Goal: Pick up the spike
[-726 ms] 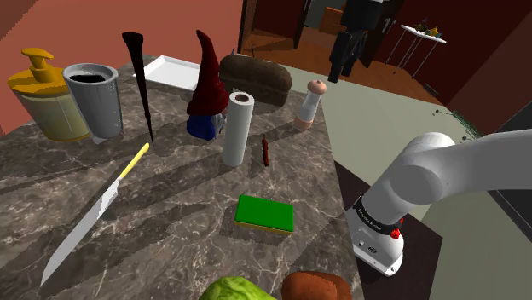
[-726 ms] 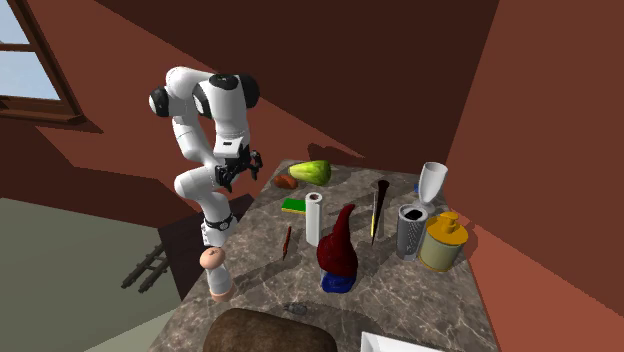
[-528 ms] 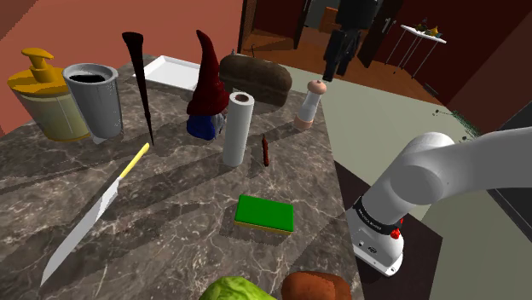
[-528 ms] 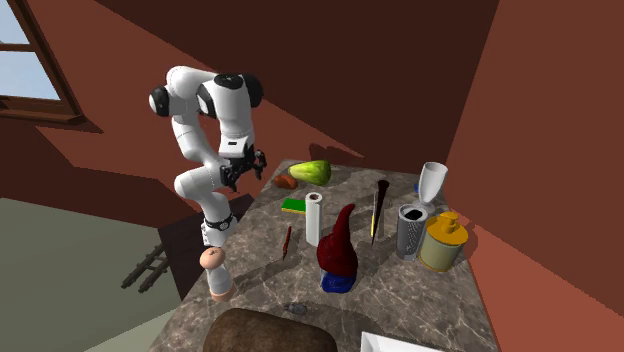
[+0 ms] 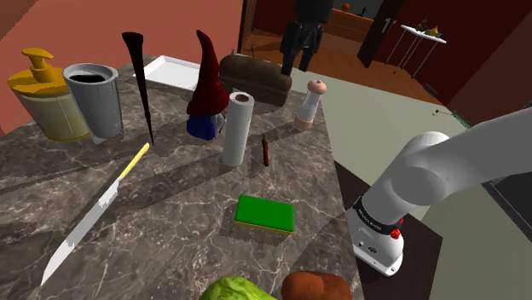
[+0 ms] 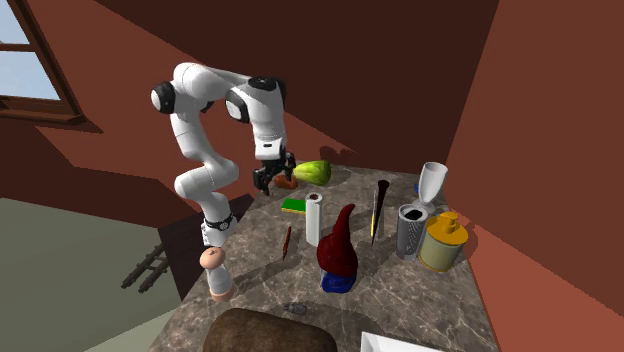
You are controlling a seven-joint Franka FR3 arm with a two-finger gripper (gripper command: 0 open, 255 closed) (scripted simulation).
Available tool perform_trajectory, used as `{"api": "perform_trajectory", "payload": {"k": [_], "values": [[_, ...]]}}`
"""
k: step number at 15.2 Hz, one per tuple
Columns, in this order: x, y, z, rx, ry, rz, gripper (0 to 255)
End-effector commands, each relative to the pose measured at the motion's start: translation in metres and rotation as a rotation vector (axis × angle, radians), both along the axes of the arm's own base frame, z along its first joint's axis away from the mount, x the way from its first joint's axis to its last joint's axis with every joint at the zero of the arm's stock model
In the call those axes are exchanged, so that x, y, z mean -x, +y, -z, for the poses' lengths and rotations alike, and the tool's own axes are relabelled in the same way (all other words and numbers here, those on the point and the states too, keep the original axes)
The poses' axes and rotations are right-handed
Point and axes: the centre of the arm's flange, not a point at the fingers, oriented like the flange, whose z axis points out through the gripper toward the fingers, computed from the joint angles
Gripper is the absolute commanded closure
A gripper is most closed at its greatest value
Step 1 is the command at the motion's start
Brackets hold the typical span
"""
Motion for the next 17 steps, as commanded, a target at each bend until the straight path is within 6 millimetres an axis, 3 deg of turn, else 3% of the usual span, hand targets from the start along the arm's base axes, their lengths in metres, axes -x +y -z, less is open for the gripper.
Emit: {"api": "perform_trajectory", "payload": {"k": [1, 17], "values": [[-0.019, 0.017, 0.000, -0.013, -0.013, -0.008, 0], [-0.136, 0.167, -0.016, -0.109, -0.113, -0.075, 0]]}}
